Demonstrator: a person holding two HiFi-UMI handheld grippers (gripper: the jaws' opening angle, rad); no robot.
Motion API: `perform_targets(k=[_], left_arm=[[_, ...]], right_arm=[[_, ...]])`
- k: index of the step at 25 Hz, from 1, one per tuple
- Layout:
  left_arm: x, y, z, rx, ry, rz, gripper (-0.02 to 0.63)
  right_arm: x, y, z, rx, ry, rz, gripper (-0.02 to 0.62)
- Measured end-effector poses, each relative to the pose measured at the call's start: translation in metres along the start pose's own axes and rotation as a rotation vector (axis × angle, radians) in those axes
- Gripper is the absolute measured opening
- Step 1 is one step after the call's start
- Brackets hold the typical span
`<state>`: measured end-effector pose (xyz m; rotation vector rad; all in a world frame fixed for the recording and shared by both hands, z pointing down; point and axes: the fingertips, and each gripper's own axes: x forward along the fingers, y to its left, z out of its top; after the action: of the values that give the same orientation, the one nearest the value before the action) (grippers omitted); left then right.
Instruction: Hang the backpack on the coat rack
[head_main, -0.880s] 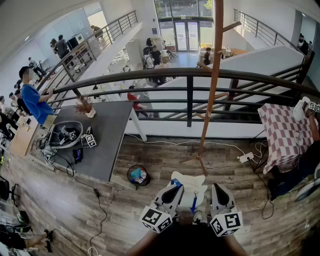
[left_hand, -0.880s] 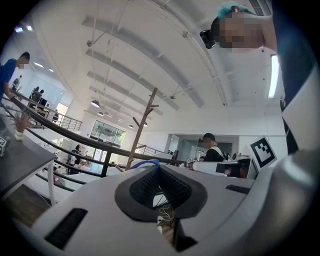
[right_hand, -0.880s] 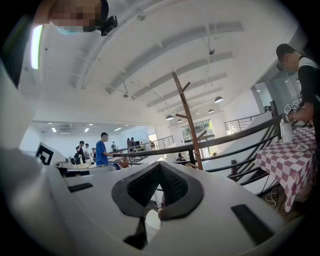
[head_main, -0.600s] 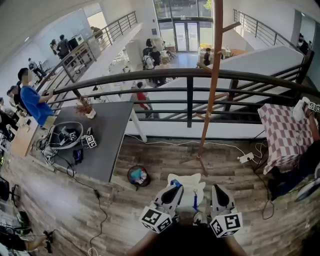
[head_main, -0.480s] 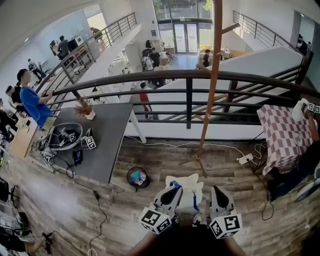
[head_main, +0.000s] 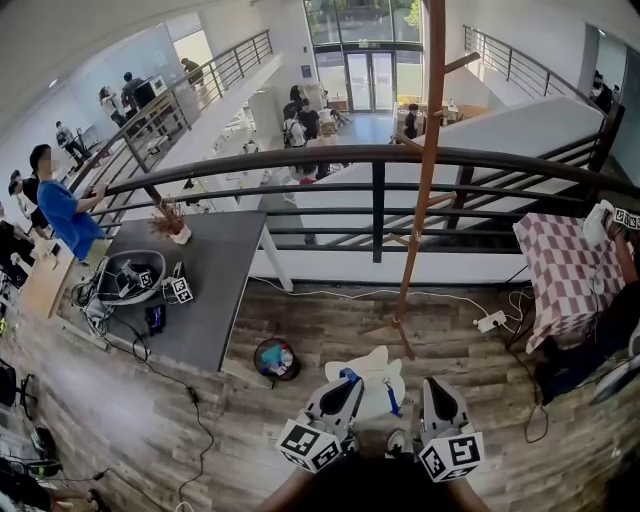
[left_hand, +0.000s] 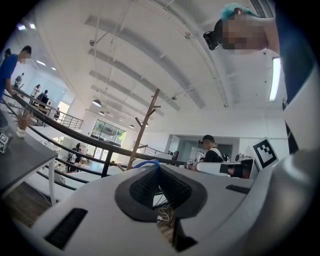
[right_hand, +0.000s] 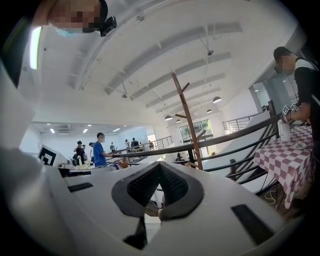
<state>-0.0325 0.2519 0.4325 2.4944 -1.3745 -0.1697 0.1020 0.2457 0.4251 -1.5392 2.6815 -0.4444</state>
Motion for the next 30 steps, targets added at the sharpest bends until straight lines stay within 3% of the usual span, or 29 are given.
perform_targets(k=[21, 30], left_arm=[[-0.03, 0.019, -0.007, -0.035, 0.048, -0.08, 0.014], [-0.034, 0.036, -0.012, -0.035, 0.055, -0.06, 0.014]], right_arm=[[-0.002, 0.034, -0.009, -0.007, -0.004, -0.092, 0.013], [0.005, 0.039, -0.012, -0.002, -0.007, -0.081, 0.013]])
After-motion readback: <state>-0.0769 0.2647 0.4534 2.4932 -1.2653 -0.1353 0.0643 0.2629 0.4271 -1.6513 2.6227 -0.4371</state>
